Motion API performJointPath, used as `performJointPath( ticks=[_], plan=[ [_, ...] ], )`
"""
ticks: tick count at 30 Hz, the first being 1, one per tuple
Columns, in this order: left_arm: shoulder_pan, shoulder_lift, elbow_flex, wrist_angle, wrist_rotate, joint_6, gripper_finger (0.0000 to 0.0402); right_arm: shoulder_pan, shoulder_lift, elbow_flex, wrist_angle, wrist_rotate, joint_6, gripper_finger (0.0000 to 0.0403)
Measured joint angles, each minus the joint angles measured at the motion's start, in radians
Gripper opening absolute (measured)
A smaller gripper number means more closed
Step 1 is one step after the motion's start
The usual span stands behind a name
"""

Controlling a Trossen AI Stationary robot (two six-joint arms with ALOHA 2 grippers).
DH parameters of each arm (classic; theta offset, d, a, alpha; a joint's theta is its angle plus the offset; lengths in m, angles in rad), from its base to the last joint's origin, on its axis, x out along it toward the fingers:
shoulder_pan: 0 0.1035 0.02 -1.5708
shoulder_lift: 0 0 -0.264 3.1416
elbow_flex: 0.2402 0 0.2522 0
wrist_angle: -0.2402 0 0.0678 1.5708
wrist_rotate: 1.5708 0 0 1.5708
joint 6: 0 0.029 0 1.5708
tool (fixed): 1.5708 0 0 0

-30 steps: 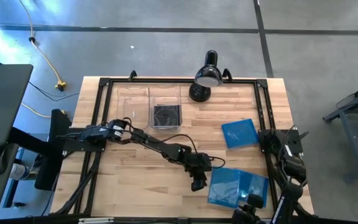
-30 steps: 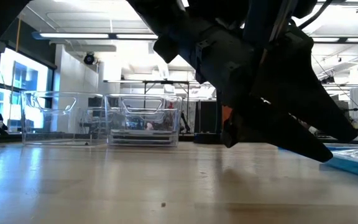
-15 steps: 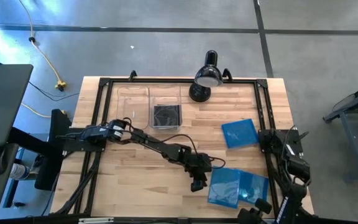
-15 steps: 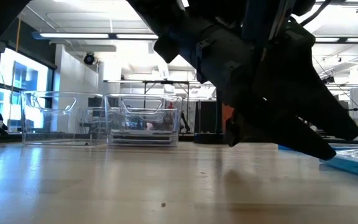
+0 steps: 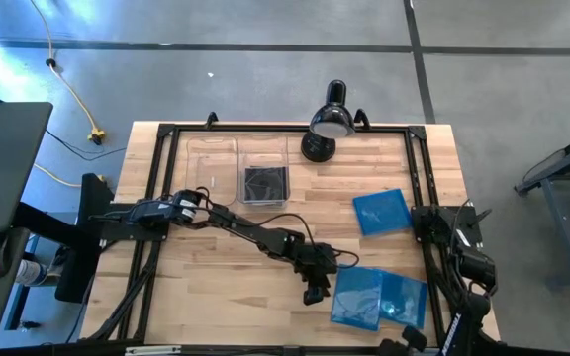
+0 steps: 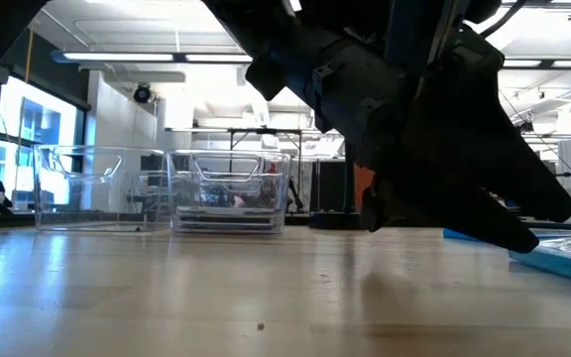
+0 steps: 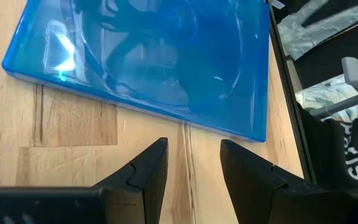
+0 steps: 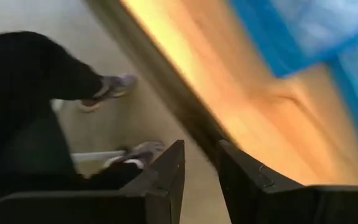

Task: Pick & place jewel cases by type
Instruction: Put the left blue CD case into the left transparent bin

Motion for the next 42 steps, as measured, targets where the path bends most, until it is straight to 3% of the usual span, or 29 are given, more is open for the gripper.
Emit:
performJointPath(
  ticks=[5,8,14,20,26,33,42],
  plan=[
    [0.000,0.000,0.000,-0.006,0.026,0.026,0.0146,-0.017,-0.033,0.000,0.112,0.124,-0.103,0.0083],
    [0.000,0.000,0.000,-0.049,0.066,0.050,0.0146,-0.034,-0.055,0.002,0.079,0.146,-0.140,0.0083],
    [-0.002,0.000,0.000,-0.078,0.084,0.063,0.0146,-0.051,-0.092,0.002,-0.163,0.052,-0.103,0.0083],
    [0.000,0.000,0.000,-0.076,0.082,0.063,0.0146,-0.052,-0.076,0.010,-0.086,0.073,-0.190,0.0081],
    [-0.002,0.000,0.000,-0.087,0.082,0.062,0.0146,-0.079,-0.018,0.009,-0.139,0.003,-0.277,0.0063],
    [-0.002,0.000,0.000,-0.105,0.063,0.075,0.0146,-0.095,-0.005,0.019,-0.187,0.016,-0.330,0.0048],
    [0.000,0.000,0.000,-0.086,0.041,0.037,0.0146,-0.084,-0.006,0.037,-0.227,-0.135,-0.255,0.0047]
  ],
)
